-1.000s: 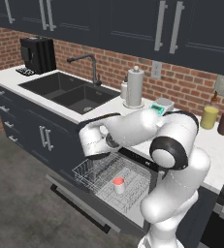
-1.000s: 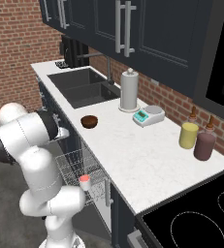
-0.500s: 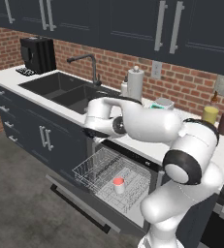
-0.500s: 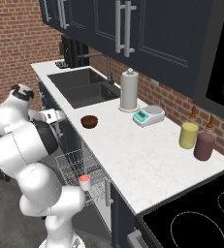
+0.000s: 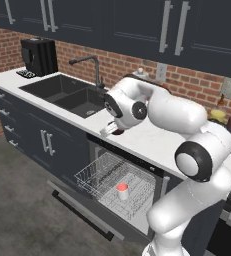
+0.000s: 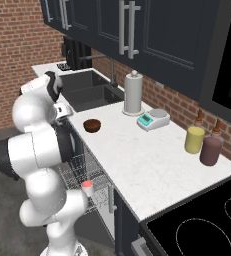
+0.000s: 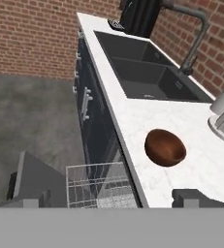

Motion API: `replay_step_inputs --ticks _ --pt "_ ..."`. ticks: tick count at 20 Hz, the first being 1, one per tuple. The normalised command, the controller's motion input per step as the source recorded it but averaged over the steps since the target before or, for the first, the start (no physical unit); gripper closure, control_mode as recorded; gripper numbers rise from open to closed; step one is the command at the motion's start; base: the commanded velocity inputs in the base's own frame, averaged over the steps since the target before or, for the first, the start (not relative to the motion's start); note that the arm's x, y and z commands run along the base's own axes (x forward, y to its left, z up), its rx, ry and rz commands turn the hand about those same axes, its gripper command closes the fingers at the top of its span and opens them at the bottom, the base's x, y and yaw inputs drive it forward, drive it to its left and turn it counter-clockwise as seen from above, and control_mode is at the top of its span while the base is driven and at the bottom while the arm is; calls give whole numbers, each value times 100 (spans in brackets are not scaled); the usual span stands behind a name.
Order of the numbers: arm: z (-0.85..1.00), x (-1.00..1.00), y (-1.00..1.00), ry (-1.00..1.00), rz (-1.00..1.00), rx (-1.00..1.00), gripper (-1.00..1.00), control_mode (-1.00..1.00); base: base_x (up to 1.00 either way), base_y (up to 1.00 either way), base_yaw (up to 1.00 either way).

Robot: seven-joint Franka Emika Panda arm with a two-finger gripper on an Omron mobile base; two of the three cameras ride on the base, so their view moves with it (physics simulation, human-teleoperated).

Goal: Pick up the cup and bowl from the counter, place them in the dishwasher, and close the dishwasher door.

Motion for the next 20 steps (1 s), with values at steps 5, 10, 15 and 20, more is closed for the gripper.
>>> replay_step_inputs --ticks 5,10,15,20 --pt "55 -3 27 15 -3 0 -100 -100 0 0 0" --pt "36 2 14 27 -16 -8 -100 -100 0 0 0" --pt "32 -14 48 8 -34 -4 -100 -100 0 0 0" --pt "28 -62 94 -2 -38 7 -100 -100 0 0 0"
